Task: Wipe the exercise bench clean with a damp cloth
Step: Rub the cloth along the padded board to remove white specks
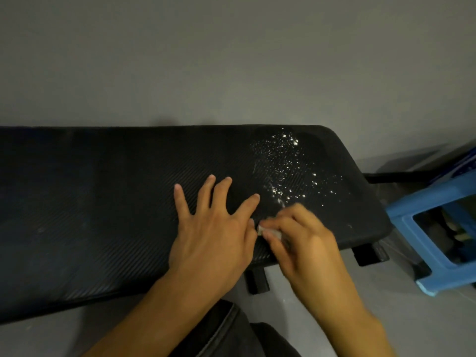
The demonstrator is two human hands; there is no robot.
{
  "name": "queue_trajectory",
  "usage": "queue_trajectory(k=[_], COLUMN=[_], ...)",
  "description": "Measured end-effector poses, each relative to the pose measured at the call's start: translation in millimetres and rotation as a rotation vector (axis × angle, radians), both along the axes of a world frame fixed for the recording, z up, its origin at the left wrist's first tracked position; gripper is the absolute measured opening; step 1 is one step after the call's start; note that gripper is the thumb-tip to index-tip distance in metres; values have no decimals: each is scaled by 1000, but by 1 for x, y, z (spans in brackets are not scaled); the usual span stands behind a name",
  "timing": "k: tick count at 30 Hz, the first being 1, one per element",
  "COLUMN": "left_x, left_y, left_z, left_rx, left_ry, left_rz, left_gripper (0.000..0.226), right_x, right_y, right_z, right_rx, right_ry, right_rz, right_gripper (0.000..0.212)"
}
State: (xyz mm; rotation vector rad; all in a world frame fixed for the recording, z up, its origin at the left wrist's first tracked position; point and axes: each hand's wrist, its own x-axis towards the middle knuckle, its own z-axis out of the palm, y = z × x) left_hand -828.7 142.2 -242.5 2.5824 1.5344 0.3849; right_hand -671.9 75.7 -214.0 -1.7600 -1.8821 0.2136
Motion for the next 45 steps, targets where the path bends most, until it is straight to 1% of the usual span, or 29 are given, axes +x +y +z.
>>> queue_trajectory(k=[2, 5, 7, 12, 15, 18, 20, 26, 29, 33, 35, 40, 42, 45], left_x=[0, -1, -2, -2, -2, -2, -3, -3, -2, -3, -3, -3, -2, 0], left_y=[0, -1, 0, 3, 2, 2, 2, 3, 4, 1, 1, 2, 3, 1], left_z=[0, 0, -1, 0, 1, 2, 2, 4, 6, 8, 9, 8, 9, 9], left_rx=[-10, -10, -15, -25, -30, -45, -52, -66, -80, -91, -91, -88, -88, -88], left_ry=[5, 9, 4, -13, -3, 2, -4, -31, -31, -29, -33, -53, -49, -27], left_rz=[0, 4, -4, -11, -10, -10, -13, -17, -20, -10, -7, -4, -1, 3], left_gripper=[52, 51, 51, 49, 50, 52, 52, 51, 53, 55, 54, 56, 57, 58], right_x=[10, 16, 12, 10, 15, 17, 16, 3, 9, 14, 10, -3, 2, 9], right_y=[18, 32, 20, -20, 2, 39, 44, -11, 17, 71, 68, 14, 23, 65], right_z=[2, 4, 4, 4, 6, 5, 3, 6, 6, 4, 2, 5, 6, 5], right_rx=[-17, -19, -17, -14, -44, -23, -14, -13, -22, -10, -2, 8, 6, -6], right_ry=[-43, -27, -42, -10, -49, -68, -67, 15, -11, -77, -74, -11, -11, -84], right_rz=[-24, -68, -56, -36, -18, -73, -93, -63, -57, -114, -113, -50, -48, -74], right_gripper=[11, 12, 13, 12, 13, 13, 14, 12, 8, 10, 10, 8, 8, 10])
